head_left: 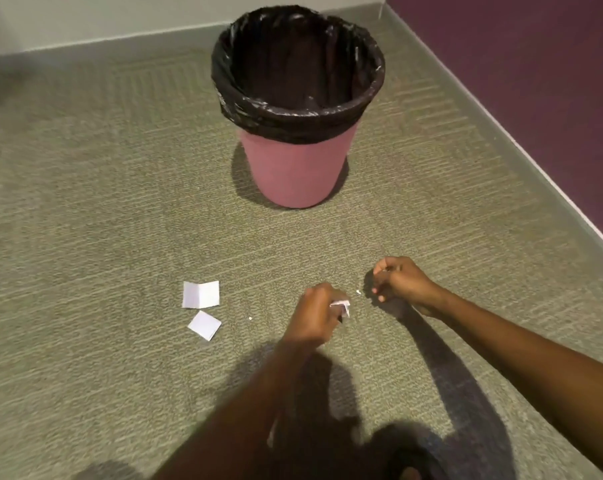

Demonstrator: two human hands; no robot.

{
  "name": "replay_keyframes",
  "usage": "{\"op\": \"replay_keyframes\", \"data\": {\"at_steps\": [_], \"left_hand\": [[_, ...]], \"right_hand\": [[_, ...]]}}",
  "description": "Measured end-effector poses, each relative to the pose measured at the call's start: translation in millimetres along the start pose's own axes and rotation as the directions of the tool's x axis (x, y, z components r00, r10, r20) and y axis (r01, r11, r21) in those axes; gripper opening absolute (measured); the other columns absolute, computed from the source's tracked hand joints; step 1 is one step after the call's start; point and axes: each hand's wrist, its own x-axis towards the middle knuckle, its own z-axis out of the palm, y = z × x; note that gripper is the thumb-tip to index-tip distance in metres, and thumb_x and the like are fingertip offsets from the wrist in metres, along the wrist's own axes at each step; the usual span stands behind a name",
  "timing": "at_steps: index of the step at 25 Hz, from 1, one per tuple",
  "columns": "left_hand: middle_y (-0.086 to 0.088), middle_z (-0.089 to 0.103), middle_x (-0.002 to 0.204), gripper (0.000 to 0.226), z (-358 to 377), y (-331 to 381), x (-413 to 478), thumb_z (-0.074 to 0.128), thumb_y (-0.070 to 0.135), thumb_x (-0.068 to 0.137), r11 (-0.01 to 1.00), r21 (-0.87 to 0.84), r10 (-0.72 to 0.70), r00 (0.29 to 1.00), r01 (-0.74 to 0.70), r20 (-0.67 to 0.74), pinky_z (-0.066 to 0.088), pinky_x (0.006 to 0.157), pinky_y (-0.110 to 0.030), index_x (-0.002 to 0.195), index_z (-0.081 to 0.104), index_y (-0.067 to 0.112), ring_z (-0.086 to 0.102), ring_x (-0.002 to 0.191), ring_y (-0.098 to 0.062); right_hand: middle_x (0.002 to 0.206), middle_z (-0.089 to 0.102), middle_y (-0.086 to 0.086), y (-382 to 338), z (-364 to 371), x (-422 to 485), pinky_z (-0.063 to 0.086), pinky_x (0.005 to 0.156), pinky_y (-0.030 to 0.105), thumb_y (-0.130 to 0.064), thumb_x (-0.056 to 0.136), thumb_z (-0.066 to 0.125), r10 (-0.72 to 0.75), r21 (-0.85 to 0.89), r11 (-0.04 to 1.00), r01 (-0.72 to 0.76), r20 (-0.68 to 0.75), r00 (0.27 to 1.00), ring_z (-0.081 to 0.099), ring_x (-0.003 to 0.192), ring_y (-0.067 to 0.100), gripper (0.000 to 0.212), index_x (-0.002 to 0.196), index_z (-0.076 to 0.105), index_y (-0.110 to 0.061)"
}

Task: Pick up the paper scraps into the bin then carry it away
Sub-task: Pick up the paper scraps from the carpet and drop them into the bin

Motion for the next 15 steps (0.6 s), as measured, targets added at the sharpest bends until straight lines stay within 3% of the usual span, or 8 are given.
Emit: {"op": "replay_keyframes", "data": {"at_steps": [3,5,6,8,10,12,15], "left_hand": [[0.001,0.066,0.085,0.010,-50.1,-28.4,-10.3,0.063,0.015,0.082,0.978,0.078,-0.177,0.967,0.193,-0.182,0.043,0.073,-0.025,0.077,0.070,0.020,0.060,0.081,-0.012],[-0.005,0.064,0.089,0.015,-71.3,-43.9,-26.2,0.063,0.012,0.083,0.920,0.100,-0.334,0.890,0.380,-0.311,0.045,0.070,-0.027,0.070,0.063,0.020,0.063,0.083,-0.023],[-0.008,0.060,0.094,0.014,-79.8,-52.3,-36.8,0.061,0.011,0.084,0.875,0.088,-0.411,0.828,0.475,-0.383,0.048,0.071,-0.030,0.072,0.062,0.019,0.063,0.083,-0.027],[-0.013,0.049,0.110,0.010,-94.3,-65.8,-53.4,0.060,0.007,0.085,0.770,0.037,-0.544,0.686,0.637,-0.483,0.052,0.076,-0.035,0.088,0.068,0.012,0.061,0.085,-0.032],[-0.018,0.043,0.120,0.018,-103.5,-74.4,-64.4,0.064,0.005,0.084,0.657,-0.017,-0.663,0.568,0.753,-0.488,0.053,0.080,-0.039,0.102,0.067,0.008,0.062,0.086,-0.038],[-0.022,0.040,0.125,0.023,-109.1,-80.5,-72.1,0.068,0.008,0.082,0.596,-0.019,-0.725,0.528,0.803,-0.442,0.050,0.082,-0.039,0.104,0.065,0.007,0.062,0.091,-0.043],[-0.020,0.038,0.127,0.028,-102.0,-84.8,-81.6,0.072,0.013,0.079,0.560,0.003,-0.774,0.525,0.828,-0.354,0.050,0.082,-0.037,0.105,0.062,0.011,0.062,0.095,-0.041]], "right_hand": [[0.062,0.056,0.008,-28.9,42.6,18.7,0.039,0.048,0.030,-0.012,0.090,0.060,-0.057,-0.113,0.991,0.074,0.147,0.988,0.049,0.048,0.017,0.008,0.082,0.058,-0.011],[0.063,0.055,0.001,-52.6,74.6,28.5,0.034,0.046,0.024,-0.018,0.095,0.055,-0.131,-0.293,0.934,0.206,0.255,0.958,0.046,0.047,0.012,0.011,0.089,0.059,-0.011],[0.073,0.060,0.002,-64.5,92.6,32.6,0.040,0.051,0.025,-0.018,0.097,0.053,-0.171,-0.370,0.881,0.295,0.331,0.928,0.053,0.056,0.012,0.011,0.095,0.061,-0.010],[0.097,0.065,0.002,-85.6,122.3,37.0,0.049,0.069,0.029,-0.017,0.099,0.051,-0.211,-0.492,0.739,0.460,0.479,0.852,0.061,0.082,0.014,0.014,0.107,0.060,-0.012],[0.090,0.060,-0.003,-106.7,145.4,36.0,0.044,0.063,0.027,-0.019,0.099,0.050,-0.185,-0.575,0.572,0.585,0.605,0.775,0.056,0.074,0.009,0.018,0.115,0.057,-0.014],[0.088,0.059,0.000,-127.3,166.3,36.7,0.039,0.064,0.028,-0.024,0.099,0.051,-0.156,-0.627,0.365,0.688,0.687,0.709,0.051,0.071,0.013,0.024,0.120,0.055,-0.015],[0.115,0.060,0.012,-152.4,191.1,37.7,0.041,0.073,0.033,-0.029,0.099,0.049,-0.094,-0.669,0.049,0.742,0.736,0.670,0.051,0.087,0.022,0.039,0.135,0.046,-0.016]]}}
